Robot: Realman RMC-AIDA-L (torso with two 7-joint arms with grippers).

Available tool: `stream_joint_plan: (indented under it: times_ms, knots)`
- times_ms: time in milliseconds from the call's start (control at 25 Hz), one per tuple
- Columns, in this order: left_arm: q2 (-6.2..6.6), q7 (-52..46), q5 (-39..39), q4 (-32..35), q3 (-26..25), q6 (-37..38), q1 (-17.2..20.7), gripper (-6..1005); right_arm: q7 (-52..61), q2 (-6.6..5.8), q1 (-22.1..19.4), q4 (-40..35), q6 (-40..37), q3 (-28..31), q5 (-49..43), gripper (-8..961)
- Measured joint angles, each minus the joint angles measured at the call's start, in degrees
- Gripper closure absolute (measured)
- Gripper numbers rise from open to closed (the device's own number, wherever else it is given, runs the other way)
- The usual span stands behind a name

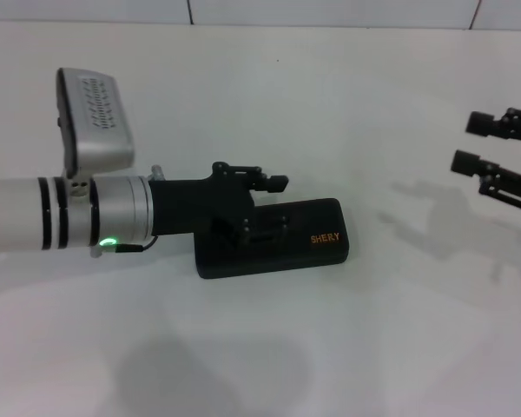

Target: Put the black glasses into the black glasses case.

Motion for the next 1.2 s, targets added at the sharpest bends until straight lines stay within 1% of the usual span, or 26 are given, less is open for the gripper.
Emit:
stream_joint_plan:
  times_ms: [40, 120, 160, 200, 280, 320, 400, 440, 520, 560, 680, 760, 880, 960, 1200]
  knots:
    - [0.10, 1.5, -2.4, 0.0, -0.2, 2.6, 0.5, 422, 0.0, 0.01, 0.2, 0.0, -0.1, -1.0, 0.0, 443]
    - [0.10, 1.5, -2.4, 0.0, -0.2, 2.6, 0.5, 418, -0.4, 0.02, 0.7, 0.0, -0.4, -3.1, 0.0, 439]
    - [1.05, 4.4, -9.1, 0.1, -0.4, 10.3, 2.1, 416, -0.7, 0.04, 1.0, 0.1, -0.4, -4.4, 0.0, 437]
    - [1.50, 4.7, -10.7, 0.2, -0.4, 12.8, 2.5, 415, -0.9, 0.10, 1.5, 0.1, -0.5, -5.6, 0.0, 435]
    - [2.86, 5.5, -12.5, 0.2, -0.6, 18.9, 3.4, 411, -0.9, 0.20, 3.0, 0.8, -0.4, -8.5, 0.1, 431]
    - [3.16, 5.9, -12.7, 0.2, -0.7, 20.7, 3.8, 409, -0.9, 0.24, 3.6, 1.2, -0.4, -9.6, 0.1, 429]
    - [3.69, 7.8, -13.0, 0.3, -1.1, 24.5, 5.1, 366, -1.3, 0.29, 5.6, 3.0, -0.4, -12.0, 0.2, 348]
    - [3.69, 7.8, -13.0, 0.3, -1.1, 24.5, 5.1, 345, -1.6, 0.34, 6.4, 4.2, -0.4, -12.5, 0.4, 308]
    - [4.17, 11.1, -12.7, 1.0, -1.8, 29.2, 7.7, 302, -3.2, 0.50, 8.5, 7.5, -0.4, -13.1, 0.7, 227]
    - [4.21, 11.3, -12.7, 1.2, -1.8, 29.5, 8.0, 281, -4.2, 0.52, 9.5, 9.4, -0.4, -13.2, 1.0, 186]
    - [4.38, 11.9, -12.7, 3.6, -1.8, 30.6, 11.4, 217, -7.3, 0.68, 12.2, 13.8, -0.4, -13.4, 2.1, 144]
    - [4.42, 12.4, -12.7, 5.2, -1.9, 30.8, 13.7, 174, -9.6, 0.77, 13.2, 16.0, -0.2, -13.9, 3.4, 116]
    - [4.44, 13.6, -12.6, 5.9, -1.9, 31.1, 15.8, 134, -12.9, 0.80, 14.0, 18.5, 0.0, -15.1, 5.8, 118]
    - [4.45, 14.4, -12.6, 6.0, -1.9, 31.2, 16.8, 107, -13.3, 0.80, 14.1, 18.7, 0.0, -15.7, 6.3, 119]
    - [4.46, 14.8, -12.6, 5.9, -1.9, 31.2, 17.2, 113, -16.3, 0.79, 13.3, 19.6, -0.3, -17.9, 8.0, 122]
